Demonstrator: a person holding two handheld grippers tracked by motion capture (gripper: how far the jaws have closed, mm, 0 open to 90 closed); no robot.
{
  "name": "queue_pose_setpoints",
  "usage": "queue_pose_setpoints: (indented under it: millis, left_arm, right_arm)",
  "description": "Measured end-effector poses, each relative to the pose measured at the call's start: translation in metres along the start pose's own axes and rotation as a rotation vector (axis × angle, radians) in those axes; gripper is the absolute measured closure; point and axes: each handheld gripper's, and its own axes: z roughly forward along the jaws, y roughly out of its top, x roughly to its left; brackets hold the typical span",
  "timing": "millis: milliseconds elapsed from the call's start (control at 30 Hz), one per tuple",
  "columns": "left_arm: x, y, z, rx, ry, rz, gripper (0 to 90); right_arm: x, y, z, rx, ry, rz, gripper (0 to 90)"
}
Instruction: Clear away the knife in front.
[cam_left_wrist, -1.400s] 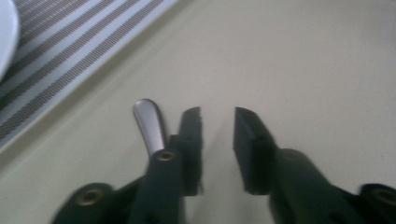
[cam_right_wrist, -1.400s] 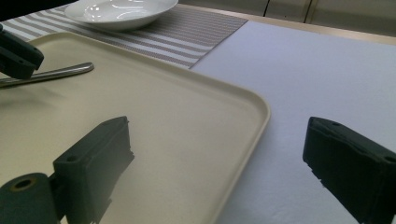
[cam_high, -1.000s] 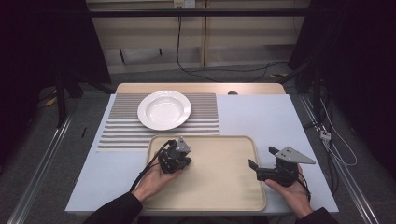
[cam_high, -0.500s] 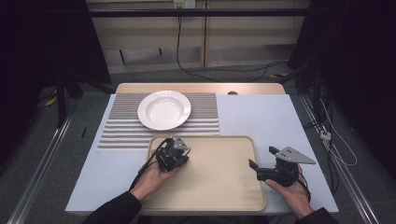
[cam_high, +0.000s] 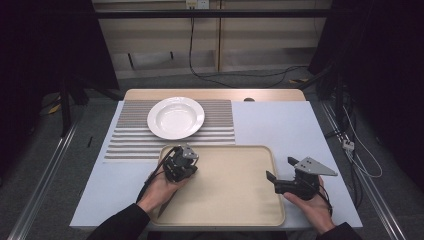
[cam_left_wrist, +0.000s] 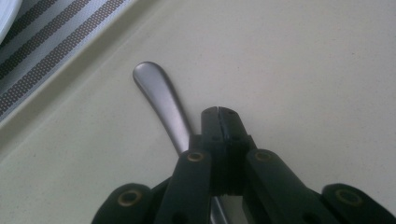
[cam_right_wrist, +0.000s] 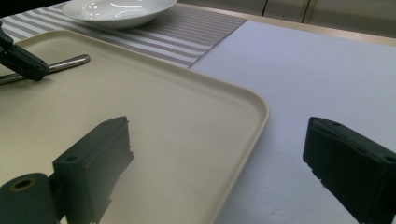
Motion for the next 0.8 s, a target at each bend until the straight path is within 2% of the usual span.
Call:
queue_pose_setpoints:
  millis: [100, 200, 233, 267, 367, 467, 567, 633, 800]
  left_arm:
    - [0.001, -0.001, -0.001, 0.006, 0.012, -0.003, 90.0]
    - [0.003, -0.002, -0.002, 0.01, 0.001, -0.003, 90.0]
    - [0.003, -0.002, -0.002, 0.0, -0.003, -0.021, 90.0]
    - [0.004, -0.003, -0.003, 0.011, -0.001, -0.007, 90.0]
    - [0.005, -0.005, -0.005, 0.012, 0.005, -0.003, 90.0]
    - [0.006, -0.008, -0.007, 0.01, 0.002, -0.023, 90.0]
    - [0.009, -0.01, -0.009, 0.025, 0.012, -0.015, 90.0]
    - [0.009, -0.011, -0.009, 0.014, 0.01, -0.037, 90.0]
    - [0.011, -0.011, -0.01, 0.023, 0.008, -0.034, 90.0]
  right_arm:
    - [0.0, 0.0, 0.0, 0.001, 0.001, -0.001, 7.7]
    - [0.0, 0.0, 0.0, 0.001, 0.001, -0.001, 7.6]
    - [0.0, 0.0, 0.0, 0.0, 0.001, 0.0, 7.7]
    - [0.0, 0.0, 0.0, 0.001, 0.0, -0.001, 7.6]
    - [0.0, 0.0, 0.0, 0.001, 0.0, 0.0, 7.7]
    - [0.0, 0.0, 0.0, 0.002, 0.0, 0.001, 7.7]
    - [0.0, 0.0, 0.001, 0.003, 0.002, 0.001, 7.7]
    - [0.0, 0.0, 0.001, 0.003, 0.002, 0.001, 7.7]
    - [0.0, 0.0, 0.001, 0.004, 0.003, 0.002, 7.6]
